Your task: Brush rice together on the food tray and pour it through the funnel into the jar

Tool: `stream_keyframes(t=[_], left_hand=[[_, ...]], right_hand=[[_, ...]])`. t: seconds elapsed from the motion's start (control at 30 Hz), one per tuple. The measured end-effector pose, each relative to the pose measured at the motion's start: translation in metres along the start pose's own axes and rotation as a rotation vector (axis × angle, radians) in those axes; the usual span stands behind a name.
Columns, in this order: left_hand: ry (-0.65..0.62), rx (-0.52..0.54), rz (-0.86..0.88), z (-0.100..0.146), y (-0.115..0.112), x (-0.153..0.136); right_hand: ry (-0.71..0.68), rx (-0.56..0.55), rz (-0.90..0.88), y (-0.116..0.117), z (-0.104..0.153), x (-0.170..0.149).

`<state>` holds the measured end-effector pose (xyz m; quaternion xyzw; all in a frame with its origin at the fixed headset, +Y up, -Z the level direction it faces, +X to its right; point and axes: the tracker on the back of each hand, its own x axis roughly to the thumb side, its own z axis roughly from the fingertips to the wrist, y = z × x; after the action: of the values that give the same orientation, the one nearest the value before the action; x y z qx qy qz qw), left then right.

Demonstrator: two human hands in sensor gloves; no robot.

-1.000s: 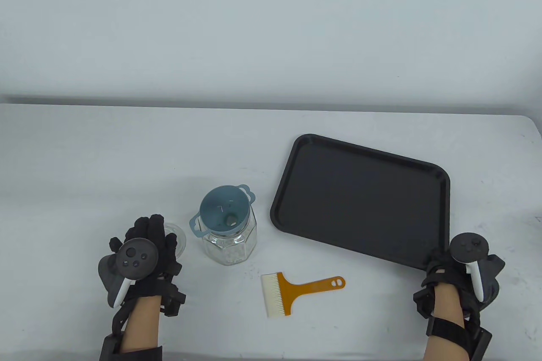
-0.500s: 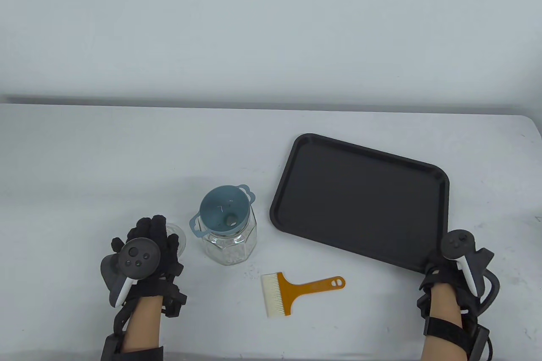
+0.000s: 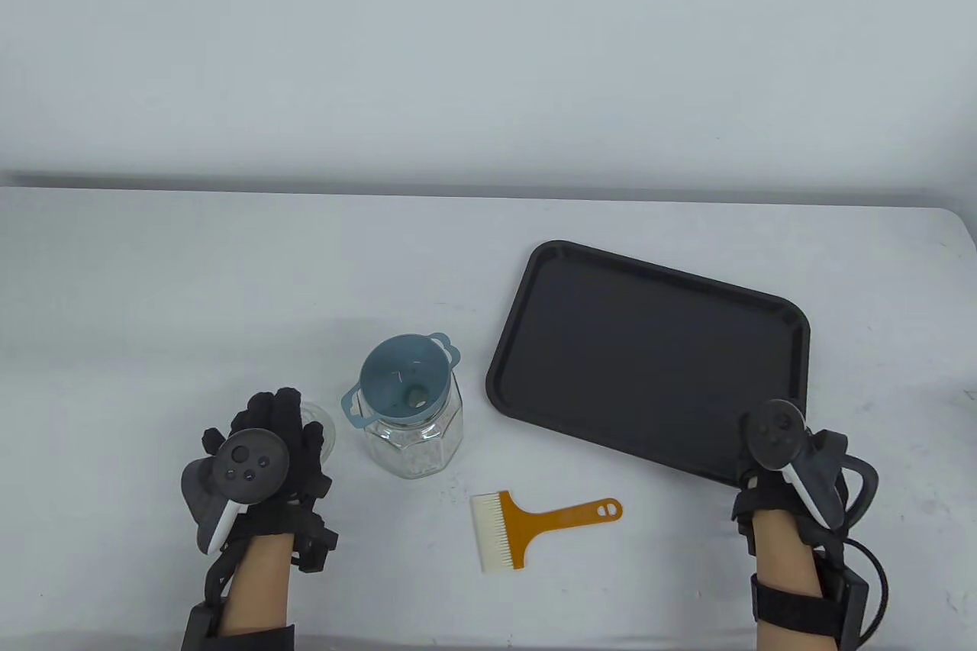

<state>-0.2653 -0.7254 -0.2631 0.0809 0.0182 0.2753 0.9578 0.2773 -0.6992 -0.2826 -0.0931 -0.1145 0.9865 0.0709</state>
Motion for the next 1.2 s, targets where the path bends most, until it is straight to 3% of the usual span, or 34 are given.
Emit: stream_keyframes(t=[0.1,0.3,0.5,0.6,0.8,1.2], left_hand=[[-0.004,-0.007,-0.004,-0.001,-0.001,0.000],[-0.013,-0.023,-0.005,-0.001,-0.004,0.002],[-0.021,-0.030,0.001,-0.001,-0.005,0.003],[-0.027,-0.029,0.007,-0.002,-0.005,0.003],[-0.029,-0.033,0.015,-0.003,-0.006,0.003],[-0.023,-0.034,0.013,-0.003,-0.006,0.003]], right_hand=[[-0.205,-0.058,-0.110,-0.007,0.009,0.036],[-0.623,-0.048,-0.338,-0.020,0.030,0.132],[-0.870,0.113,-0.365,-0.021,0.039,0.224],[-0.906,0.098,-0.268,-0.019,0.038,0.254],[-0.923,0.045,-0.123,-0.016,0.037,0.282],[-0.930,-0.007,-0.074,-0.010,0.035,0.289]])
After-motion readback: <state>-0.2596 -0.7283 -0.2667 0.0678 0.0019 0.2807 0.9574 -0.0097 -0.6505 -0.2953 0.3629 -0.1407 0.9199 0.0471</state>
